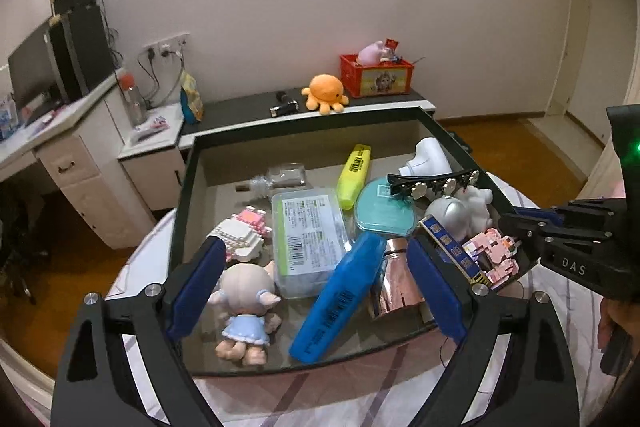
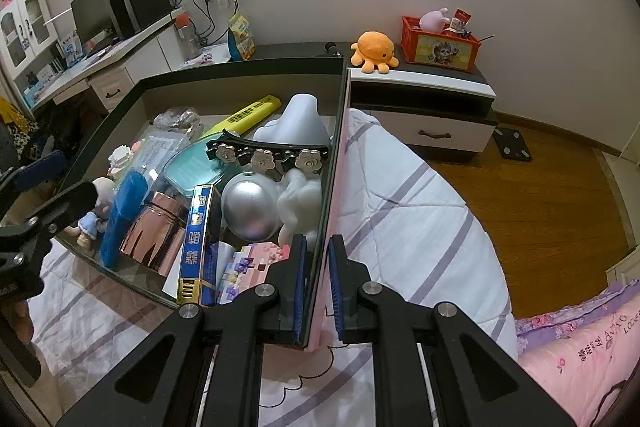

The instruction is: Organize rigid objects

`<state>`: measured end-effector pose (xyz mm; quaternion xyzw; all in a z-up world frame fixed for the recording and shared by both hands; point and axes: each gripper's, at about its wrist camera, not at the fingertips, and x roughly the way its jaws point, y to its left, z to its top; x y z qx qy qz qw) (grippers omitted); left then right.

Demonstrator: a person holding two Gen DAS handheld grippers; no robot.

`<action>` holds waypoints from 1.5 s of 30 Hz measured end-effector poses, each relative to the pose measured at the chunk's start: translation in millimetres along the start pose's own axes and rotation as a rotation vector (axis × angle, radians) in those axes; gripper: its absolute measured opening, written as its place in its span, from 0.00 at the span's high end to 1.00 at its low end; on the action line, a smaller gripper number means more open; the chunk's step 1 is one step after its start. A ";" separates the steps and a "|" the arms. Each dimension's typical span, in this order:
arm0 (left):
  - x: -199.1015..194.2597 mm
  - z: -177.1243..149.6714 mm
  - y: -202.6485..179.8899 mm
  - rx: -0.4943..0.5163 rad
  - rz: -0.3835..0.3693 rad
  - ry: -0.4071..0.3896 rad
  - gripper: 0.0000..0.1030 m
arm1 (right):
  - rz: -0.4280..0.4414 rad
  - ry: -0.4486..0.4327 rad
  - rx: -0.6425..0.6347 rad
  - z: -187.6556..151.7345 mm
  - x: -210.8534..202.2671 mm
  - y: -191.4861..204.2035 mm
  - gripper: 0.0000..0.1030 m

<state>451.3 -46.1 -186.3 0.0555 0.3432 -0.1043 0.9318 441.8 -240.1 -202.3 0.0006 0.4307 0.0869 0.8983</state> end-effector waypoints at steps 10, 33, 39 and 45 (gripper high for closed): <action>-26.2 -3.0 7.1 -0.017 0.053 -0.016 0.00 | -0.004 -0.053 0.001 -6.0 -23.4 11.4 0.48; -160.0 -38.9 -9.3 -0.054 0.102 -0.205 0.00 | 0.049 -0.367 -0.110 -53.4 -165.8 88.0 0.00; -222.5 -58.2 -18.5 -0.062 0.128 -0.325 0.00 | 0.059 -0.457 -0.128 -83.4 -213.5 100.8 0.00; -281.2 -74.4 -32.9 -0.052 0.194 -0.441 0.00 | 0.076 -0.531 -0.135 -108.1 -255.1 109.7 0.00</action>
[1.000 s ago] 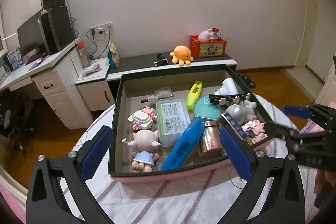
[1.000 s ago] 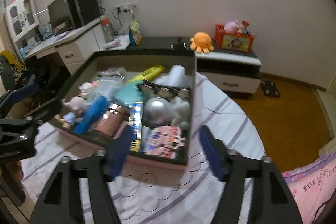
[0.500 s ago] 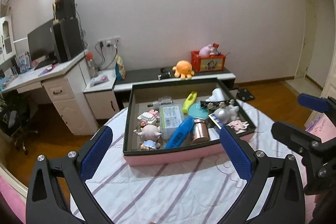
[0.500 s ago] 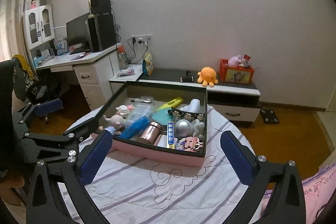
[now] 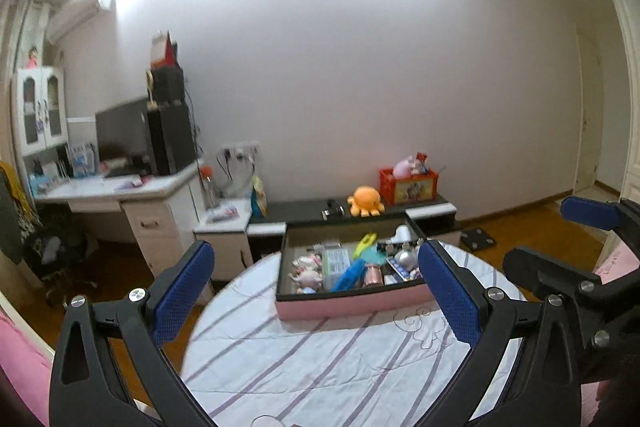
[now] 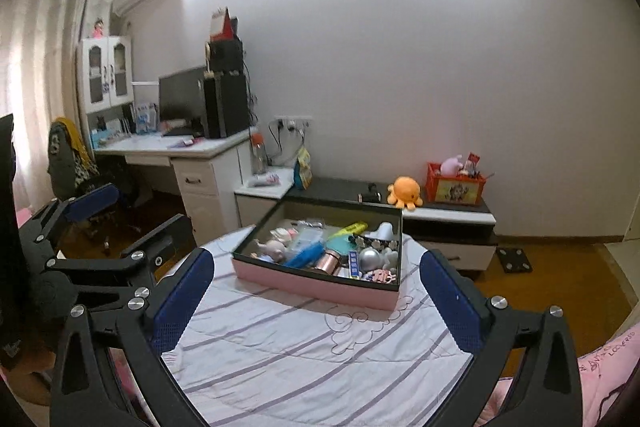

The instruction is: Organize rigid objects

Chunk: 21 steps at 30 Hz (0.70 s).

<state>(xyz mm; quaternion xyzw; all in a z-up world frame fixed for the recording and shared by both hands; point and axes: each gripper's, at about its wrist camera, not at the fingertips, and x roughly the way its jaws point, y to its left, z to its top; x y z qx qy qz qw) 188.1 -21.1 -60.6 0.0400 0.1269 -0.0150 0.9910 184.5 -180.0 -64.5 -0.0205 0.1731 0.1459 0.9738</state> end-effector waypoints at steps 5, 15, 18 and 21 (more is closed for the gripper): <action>-44.7 0.8 -3.2 -0.008 0.062 -0.089 0.00 | -0.025 -0.086 -0.014 -0.5 -39.0 9.4 0.00; -105.4 1.9 -4.7 -0.003 0.033 -0.154 0.00 | -0.030 -0.197 -0.017 -7.0 -93.9 25.1 0.00; -118.1 1.7 -1.2 -0.019 0.008 -0.161 0.00 | -0.030 -0.220 -0.027 -8.4 -106.4 32.1 0.00; -131.0 2.0 0.2 -0.024 0.005 -0.177 0.00 | -0.033 -0.243 -0.035 -8.5 -116.2 38.2 0.00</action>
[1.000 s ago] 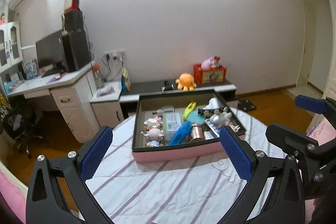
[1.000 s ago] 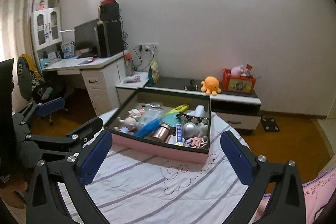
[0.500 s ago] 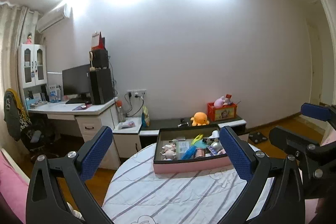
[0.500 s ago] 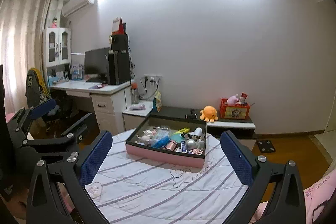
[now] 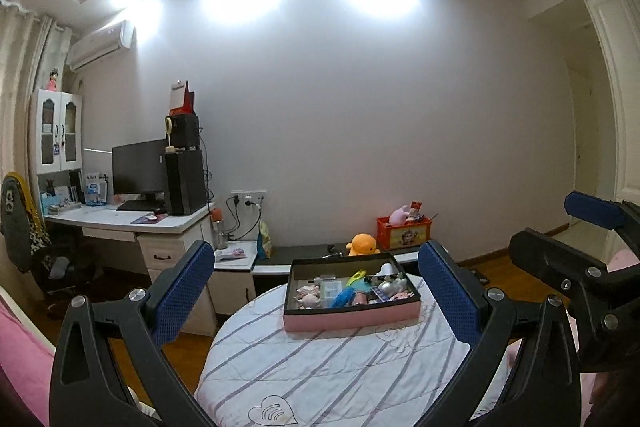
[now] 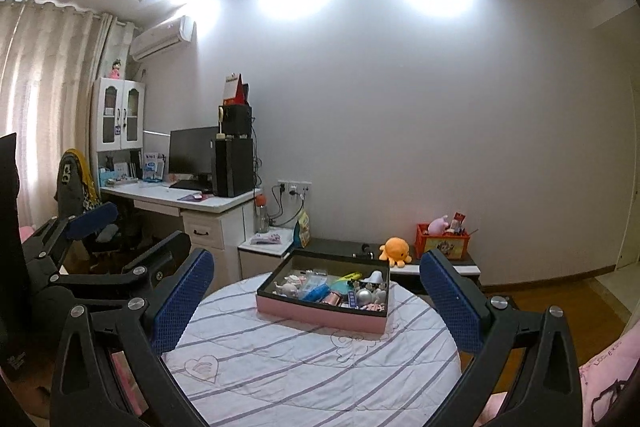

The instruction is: Organize rigid objects

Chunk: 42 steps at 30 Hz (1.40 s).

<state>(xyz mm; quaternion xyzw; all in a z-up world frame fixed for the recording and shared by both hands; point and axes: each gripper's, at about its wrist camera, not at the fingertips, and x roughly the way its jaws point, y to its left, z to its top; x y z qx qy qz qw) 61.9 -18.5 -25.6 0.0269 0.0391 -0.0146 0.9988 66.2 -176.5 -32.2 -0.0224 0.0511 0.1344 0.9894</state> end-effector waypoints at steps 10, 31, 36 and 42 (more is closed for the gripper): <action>-37.4 7.2 2.2 0.016 0.054 -0.057 0.00 | -0.011 -0.064 -0.018 5.4 -30.5 17.3 0.00; -59.8 13.0 4.8 0.033 0.085 -0.090 0.00 | -0.016 -0.103 -0.031 7.6 -54.7 26.2 0.00; -62.6 11.9 4.1 0.025 0.075 -0.109 0.00 | -0.018 -0.101 -0.024 7.8 -56.5 23.5 0.00; -64.0 11.9 3.9 0.028 0.068 -0.109 0.00 | -0.026 -0.101 -0.024 9.0 -58.7 22.5 0.00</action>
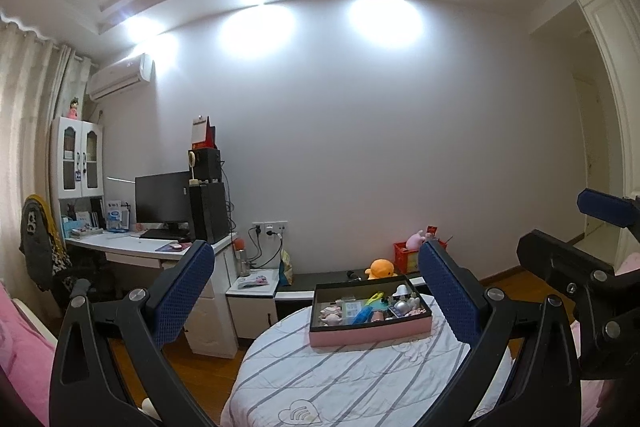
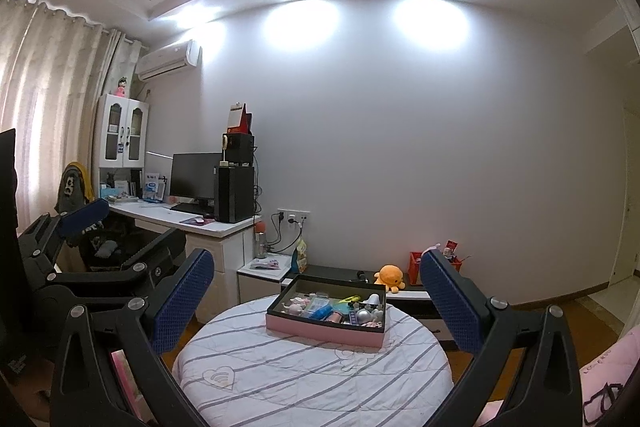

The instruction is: Organize rigid objects

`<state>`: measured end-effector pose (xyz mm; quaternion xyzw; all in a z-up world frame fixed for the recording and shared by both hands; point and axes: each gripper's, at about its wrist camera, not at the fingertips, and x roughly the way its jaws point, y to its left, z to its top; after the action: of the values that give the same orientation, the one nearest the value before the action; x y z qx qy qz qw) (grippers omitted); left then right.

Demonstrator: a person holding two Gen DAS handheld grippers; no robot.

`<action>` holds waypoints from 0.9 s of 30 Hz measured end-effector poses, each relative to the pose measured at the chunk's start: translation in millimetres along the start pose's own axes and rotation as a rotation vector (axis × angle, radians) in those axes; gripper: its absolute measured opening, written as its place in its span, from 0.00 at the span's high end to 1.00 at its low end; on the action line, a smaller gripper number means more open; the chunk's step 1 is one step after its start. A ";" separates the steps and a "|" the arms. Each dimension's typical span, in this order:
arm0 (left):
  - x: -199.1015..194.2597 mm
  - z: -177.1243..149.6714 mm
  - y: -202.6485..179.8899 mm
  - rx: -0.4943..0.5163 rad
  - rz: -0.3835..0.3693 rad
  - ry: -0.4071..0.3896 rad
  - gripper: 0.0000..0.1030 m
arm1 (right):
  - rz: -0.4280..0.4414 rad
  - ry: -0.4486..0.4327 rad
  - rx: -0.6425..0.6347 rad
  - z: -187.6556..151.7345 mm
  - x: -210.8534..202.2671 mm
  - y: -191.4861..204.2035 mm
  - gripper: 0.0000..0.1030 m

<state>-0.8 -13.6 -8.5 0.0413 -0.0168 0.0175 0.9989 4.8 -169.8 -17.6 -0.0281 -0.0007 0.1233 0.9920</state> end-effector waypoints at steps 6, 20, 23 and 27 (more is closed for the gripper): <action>-0.5 1.1 1.3 -0.003 -0.002 0.002 0.00 | 0.004 0.002 0.007 1.0 -1.4 0.3 0.00; -2.5 0.6 1.8 0.007 0.005 0.003 0.00 | 0.001 0.010 0.007 1.0 -0.3 0.5 0.00; -1.8 0.9 1.5 0.006 0.003 0.006 0.00 | 0.002 0.010 0.009 1.3 -0.4 0.3 0.00; -2.1 1.3 2.3 0.007 0.004 0.006 0.00 | 0.003 0.011 0.008 1.0 -0.1 0.4 0.00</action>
<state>-3.0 -11.5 -7.1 0.0448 -0.0136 0.0196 0.9987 4.6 -169.4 -16.6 -0.0247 0.0053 0.1245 0.9919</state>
